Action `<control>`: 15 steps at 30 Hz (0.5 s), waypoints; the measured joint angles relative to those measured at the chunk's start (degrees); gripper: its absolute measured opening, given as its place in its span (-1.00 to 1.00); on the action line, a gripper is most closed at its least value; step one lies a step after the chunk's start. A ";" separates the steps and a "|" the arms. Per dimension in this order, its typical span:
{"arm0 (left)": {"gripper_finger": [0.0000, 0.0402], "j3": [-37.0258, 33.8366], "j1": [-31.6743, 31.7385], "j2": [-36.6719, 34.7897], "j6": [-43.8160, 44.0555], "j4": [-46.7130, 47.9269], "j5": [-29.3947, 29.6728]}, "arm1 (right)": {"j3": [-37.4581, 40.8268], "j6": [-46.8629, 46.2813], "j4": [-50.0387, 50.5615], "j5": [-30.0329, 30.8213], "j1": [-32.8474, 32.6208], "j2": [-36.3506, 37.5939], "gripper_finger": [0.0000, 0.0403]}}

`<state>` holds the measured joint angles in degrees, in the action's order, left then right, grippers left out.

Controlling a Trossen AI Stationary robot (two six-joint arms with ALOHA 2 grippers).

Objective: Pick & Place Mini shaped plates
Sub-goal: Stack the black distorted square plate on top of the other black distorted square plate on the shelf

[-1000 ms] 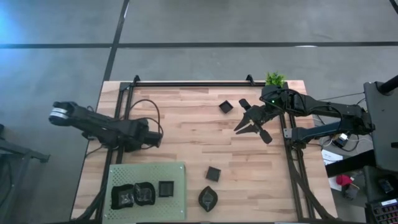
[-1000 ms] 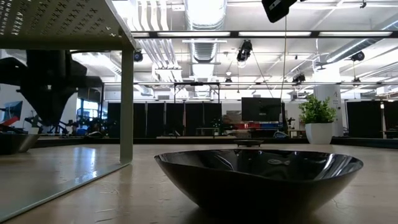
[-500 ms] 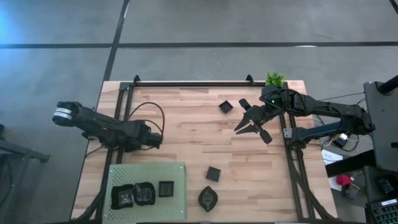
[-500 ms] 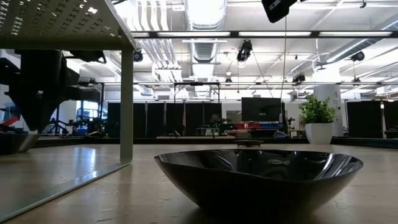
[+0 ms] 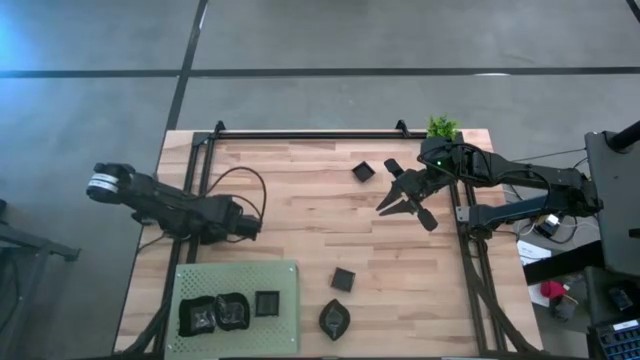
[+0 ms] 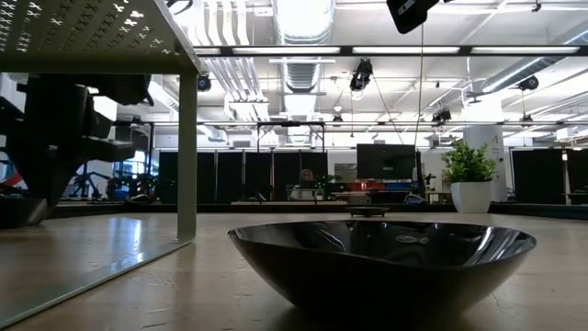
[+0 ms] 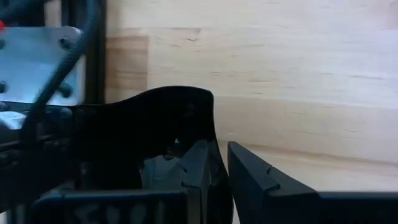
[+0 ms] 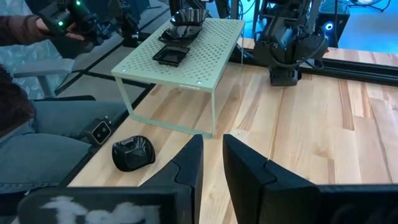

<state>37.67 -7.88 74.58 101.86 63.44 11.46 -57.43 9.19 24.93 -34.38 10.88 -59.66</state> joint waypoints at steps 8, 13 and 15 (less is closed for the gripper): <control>-0.86 -2.43 0.00 0.11 -1.29 -2.81 -0.46 | 0.00 0.02 0.02 0.00 -0.01 0.00 -0.72; -0.98 -2.36 0.00 0.11 -3.60 -2.95 -0.56 | 0.00 0.02 0.02 0.00 -0.01 0.00 -0.72; -0.99 -2.06 -0.10 0.11 -5.29 -2.78 -0.71 | 0.00 0.00 0.02 0.00 0.00 0.00 -0.72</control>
<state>35.62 -7.98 74.70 96.57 60.66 10.75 -57.43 9.19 24.95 -34.37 10.88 -59.66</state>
